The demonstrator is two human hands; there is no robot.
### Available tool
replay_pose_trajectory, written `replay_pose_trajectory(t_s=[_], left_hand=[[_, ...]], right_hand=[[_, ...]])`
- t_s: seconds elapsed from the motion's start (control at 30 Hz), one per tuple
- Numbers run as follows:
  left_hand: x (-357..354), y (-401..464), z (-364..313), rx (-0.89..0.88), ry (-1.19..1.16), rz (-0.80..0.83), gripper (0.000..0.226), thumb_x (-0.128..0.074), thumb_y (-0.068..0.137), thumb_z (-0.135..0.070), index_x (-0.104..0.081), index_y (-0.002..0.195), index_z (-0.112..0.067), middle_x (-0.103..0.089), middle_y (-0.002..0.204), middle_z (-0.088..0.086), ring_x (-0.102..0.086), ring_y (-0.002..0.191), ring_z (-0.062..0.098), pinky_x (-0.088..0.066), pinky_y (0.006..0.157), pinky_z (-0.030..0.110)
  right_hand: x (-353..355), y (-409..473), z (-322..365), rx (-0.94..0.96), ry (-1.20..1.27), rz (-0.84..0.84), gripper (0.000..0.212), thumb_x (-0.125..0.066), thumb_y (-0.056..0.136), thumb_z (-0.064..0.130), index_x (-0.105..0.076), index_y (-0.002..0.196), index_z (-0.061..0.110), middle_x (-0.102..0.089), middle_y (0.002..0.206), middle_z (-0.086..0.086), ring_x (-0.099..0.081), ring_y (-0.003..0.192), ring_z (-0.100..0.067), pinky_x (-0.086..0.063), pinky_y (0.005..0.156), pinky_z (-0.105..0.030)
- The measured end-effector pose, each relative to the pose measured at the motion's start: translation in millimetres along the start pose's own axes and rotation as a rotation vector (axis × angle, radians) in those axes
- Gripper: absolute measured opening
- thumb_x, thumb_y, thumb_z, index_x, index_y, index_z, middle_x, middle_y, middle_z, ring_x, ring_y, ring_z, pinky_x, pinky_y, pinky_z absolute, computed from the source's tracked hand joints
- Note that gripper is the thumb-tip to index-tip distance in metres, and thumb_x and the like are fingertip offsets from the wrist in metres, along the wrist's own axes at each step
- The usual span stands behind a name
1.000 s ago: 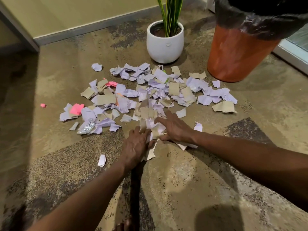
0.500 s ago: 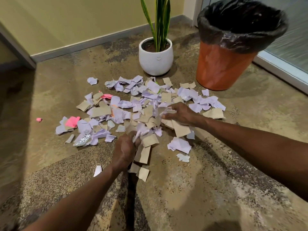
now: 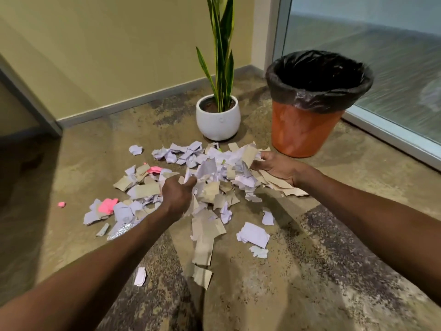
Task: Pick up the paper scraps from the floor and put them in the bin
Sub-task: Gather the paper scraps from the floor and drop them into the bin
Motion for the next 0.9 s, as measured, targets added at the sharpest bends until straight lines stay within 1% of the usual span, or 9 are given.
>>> replay_pose_trajectory(t_s=[0.13, 0.23, 0.37, 0.47, 0.6, 0.73, 0.8, 0.87, 0.9], left_hand=[[-11.9, 1.9, -36.0, 0.026, -0.119, 0.001, 0.045, -0.068, 0.090, -0.034, -0.062, 0.118, 0.002, -0.068, 0.106, 0.023, -0.064, 0.100, 0.038, -0.048, 0.075, 0.037], [-28.5, 3.7, -67.6, 0.048, -0.206, 0.044, 0.039, -0.067, 0.089, -0.034, -0.065, 0.104, 0.002, -0.069, 0.095, 0.023, -0.063, 0.084, 0.034, -0.042, 0.065, 0.030], [-51.4, 7.2, -111.6, 0.156, -0.360, 0.142, 0.054, -0.069, 0.088, -0.036, -0.054, 0.129, -0.004, -0.067, 0.103, 0.013, -0.064, 0.079, 0.024, -0.047, 0.061, 0.029], [-67.4, 7.8, -151.6, 0.139, -0.498, 0.256, 0.028, -0.068, 0.090, -0.022, -0.062, 0.111, -0.004, -0.068, 0.082, 0.012, -0.062, 0.052, 0.015, -0.044, 0.043, 0.020], [-93.5, 19.4, -209.2, 0.106, -0.572, 0.361, 0.015, -0.067, 0.091, -0.023, -0.062, 0.091, -0.009, -0.060, 0.062, 0.007, -0.055, 0.046, 0.015, -0.048, 0.056, 0.025], [-128.0, 36.1, -273.2, 0.042, -0.524, 0.483, 0.016, -0.055, 0.099, -0.021, -0.062, 0.090, -0.010, -0.058, 0.047, -0.001, -0.052, 0.034, 0.009, -0.037, 0.035, 0.013], [-147.3, 41.6, -306.1, 0.028, -0.450, 0.533, 0.026, -0.051, 0.100, -0.020, -0.058, 0.078, -0.009, -0.056, 0.042, 0.000, -0.051, 0.028, 0.011, -0.036, 0.032, 0.013], [-165.1, 49.6, -334.7, 0.021, -0.381, 0.575, 0.030, -0.049, 0.099, -0.017, -0.055, 0.072, -0.006, -0.058, 0.049, 0.005, -0.053, 0.030, 0.015, -0.043, 0.033, 0.018], [-174.4, 54.0, -346.5, 0.013, -0.354, 0.612, 0.026, -0.048, 0.098, -0.015, -0.058, 0.078, -0.003, -0.062, 0.062, 0.009, -0.059, 0.041, 0.017, -0.055, 0.043, 0.026]], right_hand=[[11.3, -10.0, 9.4, 0.019, 0.152, 0.032, 0.025, -0.069, 0.082, 0.032, -0.077, 0.103, 0.021, -0.076, 0.107, -0.001, -0.071, 0.095, -0.012, -0.055, 0.079, -0.024], [21.0, -16.6, 18.0, 0.042, 0.263, 0.004, 0.017, -0.061, 0.093, 0.018, -0.072, 0.104, 0.013, -0.075, 0.100, -0.008, -0.072, 0.090, -0.019, -0.057, 0.077, -0.030], [36.0, -30.4, 38.2, 0.099, 0.309, -0.143, 0.015, -0.059, 0.093, 0.015, -0.074, 0.097, 0.018, -0.076, 0.076, 0.003, -0.070, 0.061, -0.006, -0.054, 0.052, -0.019], [54.7, -35.1, 57.5, 0.139, 0.379, -0.316, 0.017, -0.064, 0.093, 0.016, -0.079, 0.087, 0.020, -0.071, 0.071, -0.005, -0.065, 0.049, -0.013, -0.053, 0.043, -0.023], [89.5, -35.7, 85.8, 0.201, 0.430, -0.484, 0.018, -0.055, 0.101, 0.020, -0.071, 0.093, 0.017, -0.060, 0.070, -0.011, -0.054, 0.038, -0.010, -0.045, 0.036, -0.021], [130.1, -30.8, 120.9, 0.202, 0.379, -0.604, 0.016, -0.056, 0.100, 0.033, -0.062, 0.087, 0.024, -0.067, 0.073, 0.006, -0.065, 0.055, -0.006, -0.054, 0.051, -0.020], [152.3, -19.1, 137.6, 0.200, 0.551, -0.656, 0.023, -0.063, 0.096, 0.035, -0.058, 0.080, 0.019, -0.055, 0.065, 0.002, -0.051, 0.042, -0.006, -0.043, 0.038, -0.018], [171.5, -4.9, 151.4, 0.194, 0.710, -0.667, 0.025, -0.067, 0.094, 0.033, -0.059, 0.077, 0.017, -0.052, 0.065, 0.001, -0.040, 0.036, -0.004, -0.029, 0.028, -0.014], [179.1, 2.9, 155.3, 0.182, 0.724, -0.669, 0.018, -0.065, 0.095, 0.032, -0.061, 0.085, 0.017, -0.054, 0.073, 0.000, -0.040, 0.037, -0.004, -0.028, 0.027, -0.014]])
Point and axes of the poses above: each hand's wrist, its own y-axis towards the middle knuckle, its own x-axis out of the back of the hand, z = x × y, the point moved 1 cm from there along y, towards the middle knuckle
